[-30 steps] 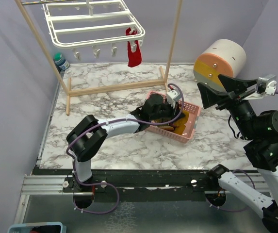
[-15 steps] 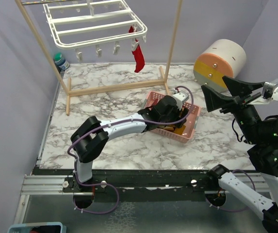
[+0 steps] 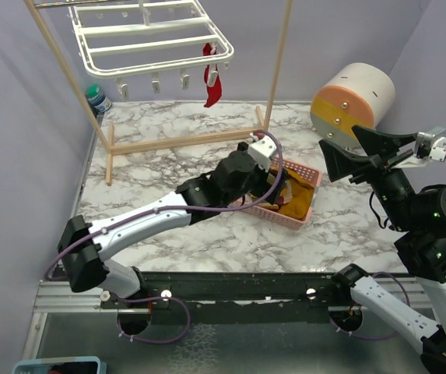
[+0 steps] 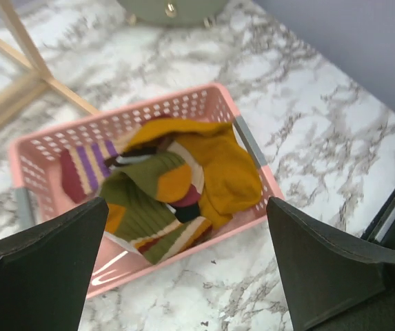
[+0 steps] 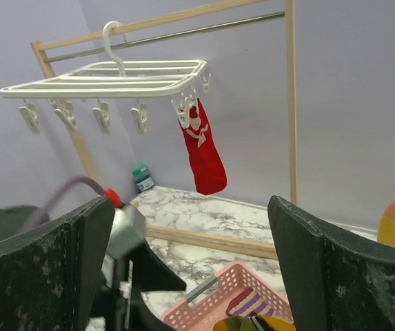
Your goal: Remove the socks clipped to the hanger
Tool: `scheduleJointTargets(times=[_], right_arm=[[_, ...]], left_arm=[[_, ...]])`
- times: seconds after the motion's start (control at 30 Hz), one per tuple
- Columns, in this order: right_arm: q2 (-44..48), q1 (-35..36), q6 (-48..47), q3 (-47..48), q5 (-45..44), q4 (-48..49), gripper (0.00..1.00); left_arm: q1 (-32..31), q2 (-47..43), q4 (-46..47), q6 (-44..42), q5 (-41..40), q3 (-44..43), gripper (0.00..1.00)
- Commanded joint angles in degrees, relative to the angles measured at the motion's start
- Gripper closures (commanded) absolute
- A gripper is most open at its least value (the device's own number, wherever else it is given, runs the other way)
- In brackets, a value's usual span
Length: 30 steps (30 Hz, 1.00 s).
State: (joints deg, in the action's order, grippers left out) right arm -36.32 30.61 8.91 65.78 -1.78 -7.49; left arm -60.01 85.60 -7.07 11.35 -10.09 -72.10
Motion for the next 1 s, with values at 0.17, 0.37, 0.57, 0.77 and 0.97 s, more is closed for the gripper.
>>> scheduleJointTargets(times=[0.17, 0.37, 0.57, 0.77, 0.97], right_arm=[[-1.31, -0.29, 1.58, -0.18, 5.54, -1.45, 0.0], [-2.53, -0.29, 1.62, 0.64, 6.61, -2.27, 0.0], [-3.64, -0.29, 0.94, 1.48, 6.79, -3.37, 0.0], [-5.47, -0.27, 1.79, 1.38, 10.46, -1.91, 0.0], [-7.34, -0.29, 1.91, 0.85, 10.84, -1.16, 0.0]], left_arm=[[7.38, -5.71, 2.08, -7.89, -16.48, 3.95, 0.01], [18.64, -4.5, 25.53, -12.45, -17.69, 14.79, 0.01], [29.22, 4.0, 35.74, -11.57, -4.15, 12.4, 0.01], [35.7, 14.44, 42.03, -8.44, 16.91, 4.72, 0.01], [38.06, 24.82, 42.07, -5.02, 28.38, -5.94, 0.01]])
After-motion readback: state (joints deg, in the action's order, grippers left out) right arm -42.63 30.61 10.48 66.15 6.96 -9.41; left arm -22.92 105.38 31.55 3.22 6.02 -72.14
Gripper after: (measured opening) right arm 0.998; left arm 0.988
